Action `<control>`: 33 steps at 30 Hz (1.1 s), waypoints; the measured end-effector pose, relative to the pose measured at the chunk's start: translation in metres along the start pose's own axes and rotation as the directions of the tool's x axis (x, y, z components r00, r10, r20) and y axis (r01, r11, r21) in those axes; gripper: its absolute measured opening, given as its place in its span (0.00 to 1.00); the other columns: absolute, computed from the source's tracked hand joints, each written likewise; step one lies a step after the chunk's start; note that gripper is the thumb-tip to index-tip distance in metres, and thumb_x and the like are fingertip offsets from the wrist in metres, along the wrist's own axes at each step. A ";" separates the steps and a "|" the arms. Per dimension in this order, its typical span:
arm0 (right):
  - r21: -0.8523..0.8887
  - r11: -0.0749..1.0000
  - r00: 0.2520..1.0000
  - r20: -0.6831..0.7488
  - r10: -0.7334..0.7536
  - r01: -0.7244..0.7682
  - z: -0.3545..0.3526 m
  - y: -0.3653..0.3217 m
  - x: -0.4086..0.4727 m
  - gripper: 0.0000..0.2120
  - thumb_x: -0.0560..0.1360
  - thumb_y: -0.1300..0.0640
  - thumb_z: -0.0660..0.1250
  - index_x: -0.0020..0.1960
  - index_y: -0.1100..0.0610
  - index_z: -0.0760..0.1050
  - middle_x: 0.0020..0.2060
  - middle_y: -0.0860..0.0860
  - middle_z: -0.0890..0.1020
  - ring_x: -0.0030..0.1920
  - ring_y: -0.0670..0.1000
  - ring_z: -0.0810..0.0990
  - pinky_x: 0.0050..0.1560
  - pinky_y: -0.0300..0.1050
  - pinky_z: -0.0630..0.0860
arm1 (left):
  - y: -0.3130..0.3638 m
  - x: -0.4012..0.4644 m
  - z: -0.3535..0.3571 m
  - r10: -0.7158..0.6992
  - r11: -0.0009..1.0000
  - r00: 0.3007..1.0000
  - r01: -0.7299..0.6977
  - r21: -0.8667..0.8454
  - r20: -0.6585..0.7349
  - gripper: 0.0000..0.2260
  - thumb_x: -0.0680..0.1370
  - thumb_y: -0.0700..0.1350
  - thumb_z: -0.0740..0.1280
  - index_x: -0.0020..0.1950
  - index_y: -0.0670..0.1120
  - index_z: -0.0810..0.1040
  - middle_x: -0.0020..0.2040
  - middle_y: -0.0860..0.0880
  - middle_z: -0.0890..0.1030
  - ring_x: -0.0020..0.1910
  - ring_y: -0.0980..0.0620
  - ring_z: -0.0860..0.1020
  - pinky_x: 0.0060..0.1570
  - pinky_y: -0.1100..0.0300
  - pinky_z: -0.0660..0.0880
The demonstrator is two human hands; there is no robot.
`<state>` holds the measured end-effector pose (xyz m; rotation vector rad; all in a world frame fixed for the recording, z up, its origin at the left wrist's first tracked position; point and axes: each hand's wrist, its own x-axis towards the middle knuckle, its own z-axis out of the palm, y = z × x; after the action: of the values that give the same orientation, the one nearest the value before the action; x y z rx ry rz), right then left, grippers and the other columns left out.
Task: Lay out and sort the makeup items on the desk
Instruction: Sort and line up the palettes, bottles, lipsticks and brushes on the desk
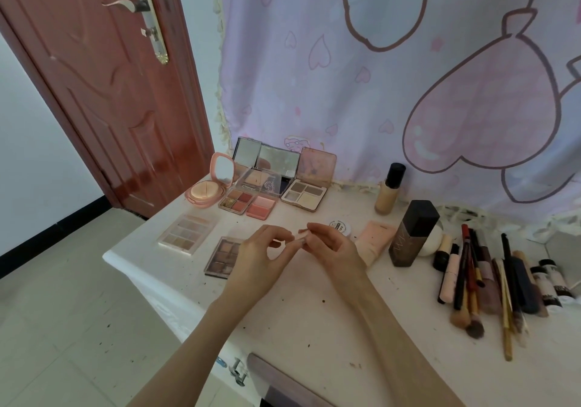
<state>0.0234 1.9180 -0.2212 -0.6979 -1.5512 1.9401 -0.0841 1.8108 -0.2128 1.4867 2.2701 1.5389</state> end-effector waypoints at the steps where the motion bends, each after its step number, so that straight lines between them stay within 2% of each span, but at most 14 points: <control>1: -0.016 1.000 1.000 0.007 0.001 0.000 0.000 0.000 0.000 0.10 0.75 0.61 0.67 0.56 0.55 0.76 0.51 0.51 0.82 0.53 0.50 0.82 0.53 0.37 0.77 | 0.001 0.002 -0.001 -0.064 0.998 0.998 0.064 -0.011 0.017 0.09 0.73 0.49 0.70 0.48 0.45 0.80 0.44 0.56 0.79 0.44 0.58 0.78 0.44 0.72 0.73; 4: -0.076 0.997 1.000 0.018 0.013 -0.012 -0.002 0.001 0.000 0.14 0.74 0.59 0.68 0.59 0.55 0.76 0.53 0.51 0.82 0.56 0.50 0.80 0.61 0.42 0.74 | 0.000 0.010 -0.007 -0.145 0.987 0.978 0.132 0.091 0.148 0.12 0.76 0.51 0.66 0.56 0.47 0.79 0.49 0.55 0.80 0.49 0.59 0.77 0.47 0.73 0.70; 8: -0.161 0.987 0.999 0.028 0.015 -0.010 -0.003 0.002 0.001 0.16 0.74 0.59 0.68 0.61 0.56 0.75 0.55 0.52 0.81 0.57 0.49 0.79 0.64 0.42 0.72 | 0.003 0.011 -0.013 -0.028 0.986 0.965 -0.015 0.164 0.261 0.12 0.79 0.46 0.63 0.59 0.45 0.80 0.53 0.50 0.82 0.48 0.58 0.77 0.46 0.75 0.68; 12: -0.226 0.974 0.999 0.045 -0.002 0.012 -0.003 0.001 0.000 0.18 0.75 0.61 0.66 0.65 0.61 0.73 0.54 0.48 0.80 0.51 0.39 0.78 0.51 0.25 0.72 | 0.002 0.012 -0.014 -0.033 0.979 0.960 -0.024 0.200 0.276 0.12 0.80 0.45 0.60 0.59 0.48 0.80 0.50 0.48 0.84 0.47 0.50 0.80 0.45 0.63 0.72; 15: -0.240 0.970 0.999 0.038 -0.010 0.019 -0.004 0.002 0.001 0.19 0.75 0.61 0.66 0.66 0.60 0.72 0.56 0.49 0.79 0.51 0.38 0.76 0.47 0.22 0.70 | 0.002 0.016 -0.016 -0.039 0.979 0.953 -0.024 0.203 0.300 0.12 0.80 0.44 0.61 0.60 0.48 0.79 0.51 0.52 0.83 0.47 0.54 0.79 0.45 0.66 0.71; 18: -0.217 0.976 0.999 0.049 0.001 0.009 -0.004 0.000 0.001 0.20 0.75 0.62 0.67 0.66 0.59 0.72 0.56 0.48 0.79 0.50 0.36 0.77 0.48 0.24 0.71 | 0.003 0.025 -0.018 -0.053 0.975 0.950 -0.017 0.221 0.309 0.11 0.80 0.44 0.61 0.58 0.46 0.80 0.48 0.49 0.83 0.45 0.52 0.78 0.42 0.67 0.69; 21: -0.233 0.972 0.996 0.094 0.011 0.011 -0.002 0.001 0.004 0.22 0.73 0.65 0.68 0.66 0.61 0.71 0.57 0.53 0.80 0.56 0.47 0.79 0.56 0.35 0.74 | 0.002 0.037 -0.019 -0.097 0.980 0.953 0.040 0.196 0.287 0.10 0.80 0.43 0.60 0.52 0.44 0.81 0.45 0.45 0.83 0.45 0.48 0.80 0.46 0.60 0.73; 23: -0.252 0.968 0.995 0.099 0.021 0.005 0.000 0.000 0.007 0.21 0.73 0.66 0.68 0.64 0.61 0.72 0.55 0.53 0.80 0.55 0.49 0.79 0.57 0.37 0.75 | -0.002 0.046 -0.020 -0.103 0.984 0.952 0.055 0.168 0.288 0.10 0.80 0.43 0.60 0.47 0.43 0.80 0.42 0.45 0.82 0.44 0.47 0.80 0.49 0.55 0.76; 26: -0.275 0.961 1.000 0.029 0.010 -0.001 0.003 -0.003 0.012 0.10 0.74 0.63 0.67 0.55 0.60 0.78 0.47 0.49 0.82 0.45 0.42 0.80 0.48 0.30 0.75 | -0.005 0.057 -0.018 -0.097 0.988 0.953 0.057 0.145 0.287 0.09 0.79 0.40 0.61 0.43 0.41 0.79 0.38 0.45 0.81 0.41 0.46 0.80 0.49 0.51 0.77; 28: -0.281 0.960 1.000 -0.007 -0.004 0.002 0.006 -0.006 0.015 0.04 0.75 0.62 0.66 0.48 0.59 0.80 0.40 0.48 0.83 0.38 0.41 0.81 0.43 0.31 0.76 | -0.004 0.062 -0.016 -0.070 0.985 0.954 0.019 0.173 0.293 0.09 0.78 0.38 0.61 0.41 0.39 0.79 0.37 0.44 0.81 0.39 0.45 0.79 0.46 0.58 0.76; 30: -0.243 0.970 1.000 -0.028 0.001 -0.008 0.011 -0.007 0.020 0.05 0.76 0.64 0.65 0.44 0.61 0.79 0.36 0.50 0.82 0.36 0.46 0.81 0.42 0.37 0.79 | -0.002 0.066 -0.014 -0.073 0.980 0.954 0.016 0.197 0.290 0.09 0.78 0.38 0.62 0.41 0.39 0.79 0.36 0.45 0.80 0.39 0.46 0.78 0.40 0.66 0.71; 31: -0.233 0.972 0.999 -0.033 0.010 -0.017 0.014 -0.009 0.023 0.05 0.76 0.65 0.64 0.44 0.62 0.79 0.35 0.51 0.81 0.36 0.47 0.80 0.42 0.39 0.80 | -0.002 0.067 -0.013 -0.088 0.979 0.957 0.032 0.199 0.278 0.08 0.78 0.38 0.62 0.42 0.40 0.79 0.37 0.46 0.80 0.39 0.47 0.78 0.40 0.67 0.70; 33: -0.249 0.968 0.999 -0.051 0.019 -0.031 0.019 -0.013 0.029 0.05 0.76 0.65 0.64 0.46 0.64 0.78 0.34 0.53 0.80 0.34 0.49 0.80 0.39 0.40 0.81 | -0.005 0.068 -0.012 -0.127 0.979 0.969 0.087 0.186 0.214 0.07 0.78 0.40 0.63 0.49 0.42 0.81 0.42 0.49 0.81 0.43 0.50 0.78 0.46 0.64 0.71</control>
<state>-0.0090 1.9279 -0.2060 -0.8652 -1.7825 1.7481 -0.1308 1.8499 -0.1792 1.4624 2.3570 1.1050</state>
